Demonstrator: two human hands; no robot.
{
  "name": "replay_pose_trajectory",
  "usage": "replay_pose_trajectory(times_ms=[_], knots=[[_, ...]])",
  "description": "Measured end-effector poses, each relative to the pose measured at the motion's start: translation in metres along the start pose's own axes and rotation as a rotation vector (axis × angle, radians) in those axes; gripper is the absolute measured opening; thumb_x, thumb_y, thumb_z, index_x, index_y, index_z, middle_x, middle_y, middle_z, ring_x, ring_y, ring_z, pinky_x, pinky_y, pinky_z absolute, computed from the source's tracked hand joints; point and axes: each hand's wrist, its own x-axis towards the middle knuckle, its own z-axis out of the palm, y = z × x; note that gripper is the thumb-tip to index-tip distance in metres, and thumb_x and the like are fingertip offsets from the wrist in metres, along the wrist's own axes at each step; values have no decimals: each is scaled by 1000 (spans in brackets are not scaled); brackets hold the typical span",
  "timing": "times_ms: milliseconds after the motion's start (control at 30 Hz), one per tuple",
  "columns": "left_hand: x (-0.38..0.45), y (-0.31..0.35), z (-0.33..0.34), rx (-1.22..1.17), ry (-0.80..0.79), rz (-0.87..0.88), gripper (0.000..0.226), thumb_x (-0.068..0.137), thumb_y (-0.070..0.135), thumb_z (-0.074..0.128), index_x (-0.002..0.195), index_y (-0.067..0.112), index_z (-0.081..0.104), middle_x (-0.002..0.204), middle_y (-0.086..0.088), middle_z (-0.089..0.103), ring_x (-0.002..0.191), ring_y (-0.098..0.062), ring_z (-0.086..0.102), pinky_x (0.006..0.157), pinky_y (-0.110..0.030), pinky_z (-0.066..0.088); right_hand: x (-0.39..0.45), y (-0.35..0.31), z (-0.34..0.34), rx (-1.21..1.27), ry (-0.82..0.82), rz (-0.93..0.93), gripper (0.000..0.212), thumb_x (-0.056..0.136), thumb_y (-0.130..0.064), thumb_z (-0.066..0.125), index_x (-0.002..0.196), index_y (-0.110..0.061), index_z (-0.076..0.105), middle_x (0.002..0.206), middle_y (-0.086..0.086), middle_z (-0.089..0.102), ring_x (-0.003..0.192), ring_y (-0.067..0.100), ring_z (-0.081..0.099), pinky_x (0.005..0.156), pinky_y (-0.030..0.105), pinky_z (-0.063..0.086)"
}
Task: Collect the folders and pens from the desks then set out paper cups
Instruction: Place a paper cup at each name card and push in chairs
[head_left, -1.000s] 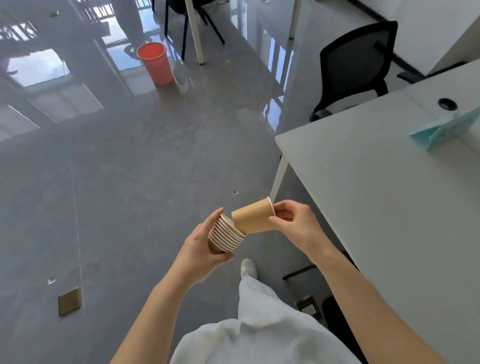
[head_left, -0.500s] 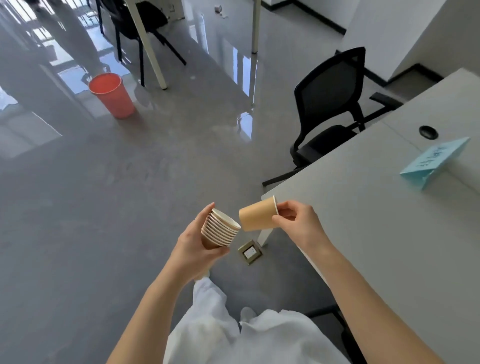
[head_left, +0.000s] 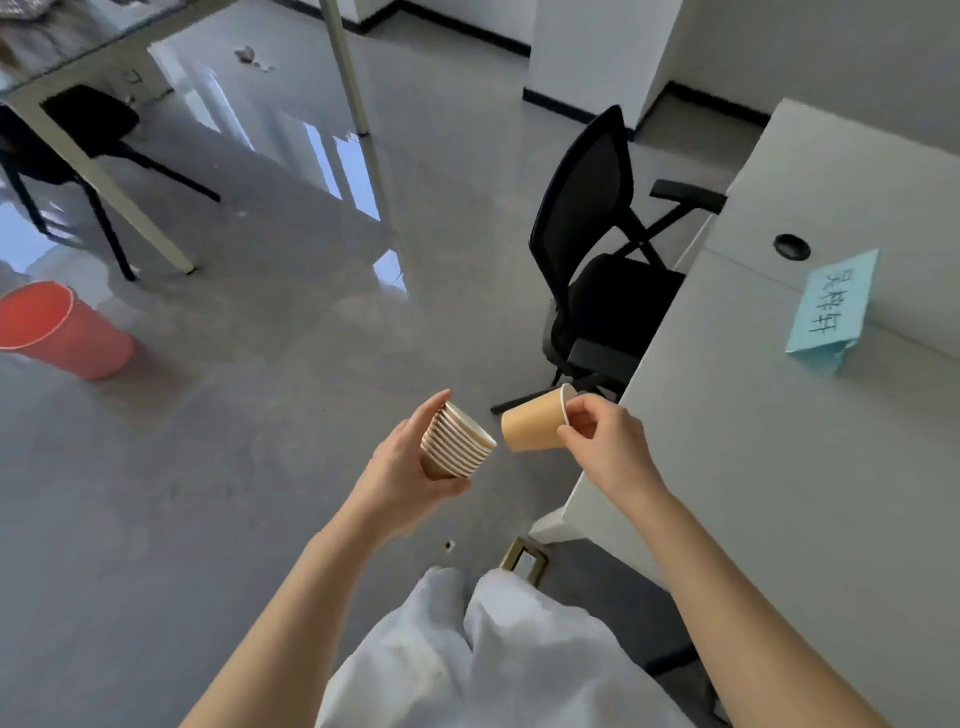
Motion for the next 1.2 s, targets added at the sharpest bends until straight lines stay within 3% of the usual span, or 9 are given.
replay_pose_trajectory(times_ms=[267,500,633,867,1067,1200], knots=[[118,30,-15,47,-169,131,97,67,23,84,144,48,31,121,8,54,110,-13,53,94,-27,44,58,13,-17,-40,250,172,12,83,-8,64,95,-8,66,88,7,69,79,24,62,68,25,44],[222,79,7,102,-260,197,97,66,25,85,144,46,32,119,8,56,108,-14,55,92,-26,44,136,59,-73,-171,474,303,6,82,-2,58,87,-5,58,83,12,65,75,34,60,62,36,49],[256,104,18,119,-323,238,97,65,25,84,143,49,32,118,9,55,105,-12,55,89,-24,43,170,83,-101,-349,431,410,10,83,1,54,90,-5,56,90,12,61,76,33,56,60,30,38],[294,124,36,157,-420,267,99,66,24,85,145,47,30,119,11,55,106,-9,55,84,-17,40,202,115,-118,-592,234,479,31,84,5,47,112,-4,55,110,15,57,100,35,56,65,34,41],[319,136,38,188,-470,284,100,66,21,84,145,47,29,119,10,55,104,-7,54,80,-12,38,201,122,-109,-601,171,521,16,92,-6,47,105,-6,56,107,13,61,101,33,56,64,31,35],[335,148,33,162,-461,311,103,66,20,84,147,49,26,120,10,53,108,-9,52,87,-18,39,208,102,-118,-421,315,480,13,91,-13,51,97,-7,60,102,11,64,102,33,57,68,32,42]])
